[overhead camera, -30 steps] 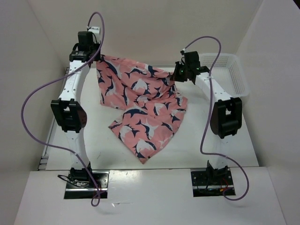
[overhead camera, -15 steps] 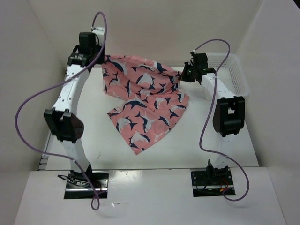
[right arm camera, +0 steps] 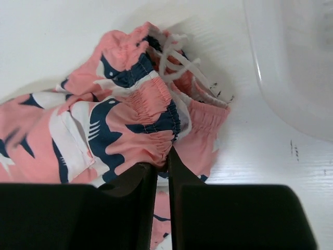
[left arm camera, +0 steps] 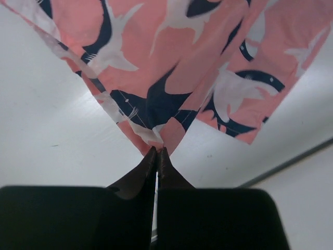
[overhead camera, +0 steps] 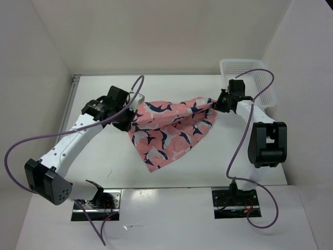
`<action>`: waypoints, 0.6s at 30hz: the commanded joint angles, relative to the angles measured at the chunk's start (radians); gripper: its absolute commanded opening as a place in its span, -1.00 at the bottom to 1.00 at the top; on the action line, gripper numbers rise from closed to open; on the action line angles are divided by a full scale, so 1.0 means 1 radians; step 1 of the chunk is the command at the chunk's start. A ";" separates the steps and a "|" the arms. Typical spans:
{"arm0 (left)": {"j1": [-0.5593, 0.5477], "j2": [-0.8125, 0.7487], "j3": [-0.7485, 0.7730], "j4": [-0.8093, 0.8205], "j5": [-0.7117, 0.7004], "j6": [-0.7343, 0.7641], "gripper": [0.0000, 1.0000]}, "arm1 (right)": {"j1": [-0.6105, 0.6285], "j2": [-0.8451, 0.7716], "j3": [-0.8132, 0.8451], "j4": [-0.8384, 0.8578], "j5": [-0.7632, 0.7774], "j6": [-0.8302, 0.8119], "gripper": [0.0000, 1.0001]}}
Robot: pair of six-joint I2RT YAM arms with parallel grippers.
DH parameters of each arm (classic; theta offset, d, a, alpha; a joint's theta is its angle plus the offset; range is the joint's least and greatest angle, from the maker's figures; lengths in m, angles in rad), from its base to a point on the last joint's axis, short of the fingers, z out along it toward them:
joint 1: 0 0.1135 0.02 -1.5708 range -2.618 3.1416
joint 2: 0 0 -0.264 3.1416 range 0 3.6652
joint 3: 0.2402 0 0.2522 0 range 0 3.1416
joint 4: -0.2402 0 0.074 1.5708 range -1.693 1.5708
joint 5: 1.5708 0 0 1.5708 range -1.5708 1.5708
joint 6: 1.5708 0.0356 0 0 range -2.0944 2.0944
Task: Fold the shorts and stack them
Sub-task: Fold the shorts
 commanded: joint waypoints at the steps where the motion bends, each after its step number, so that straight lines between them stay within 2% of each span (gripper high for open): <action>1: -0.070 -0.036 -0.063 -0.093 0.086 0.004 -1.00 | -0.010 -0.093 -0.022 0.088 0.077 0.023 -0.66; 7: -0.153 -0.027 -0.172 -0.102 0.204 0.004 -1.00 | -0.030 -0.103 -0.052 0.079 0.115 0.043 -0.56; 9: -0.176 -0.027 -0.184 -0.125 0.265 0.004 -0.80 | -0.030 -0.112 -0.053 0.065 0.115 0.043 -0.36; 11: -0.187 -0.018 -0.194 -0.164 0.311 0.004 -0.44 | -0.030 -0.112 -0.065 0.050 0.125 0.052 -0.04; 12: -0.187 -0.018 -0.203 -0.179 0.345 0.004 -0.27 | -0.030 -0.138 -0.065 0.021 0.167 0.066 0.42; 14: -0.187 -0.039 -0.218 -0.211 0.354 0.004 -0.15 | -0.030 -0.173 -0.095 -0.001 0.195 0.088 0.57; 16: -0.187 -0.065 -0.243 -0.234 0.363 0.004 0.00 | -0.040 -0.275 -0.135 -0.025 0.259 0.097 0.58; 18: -0.187 -0.084 -0.252 -0.244 0.351 0.004 0.03 | -0.040 -0.363 -0.170 -0.039 0.322 0.109 0.60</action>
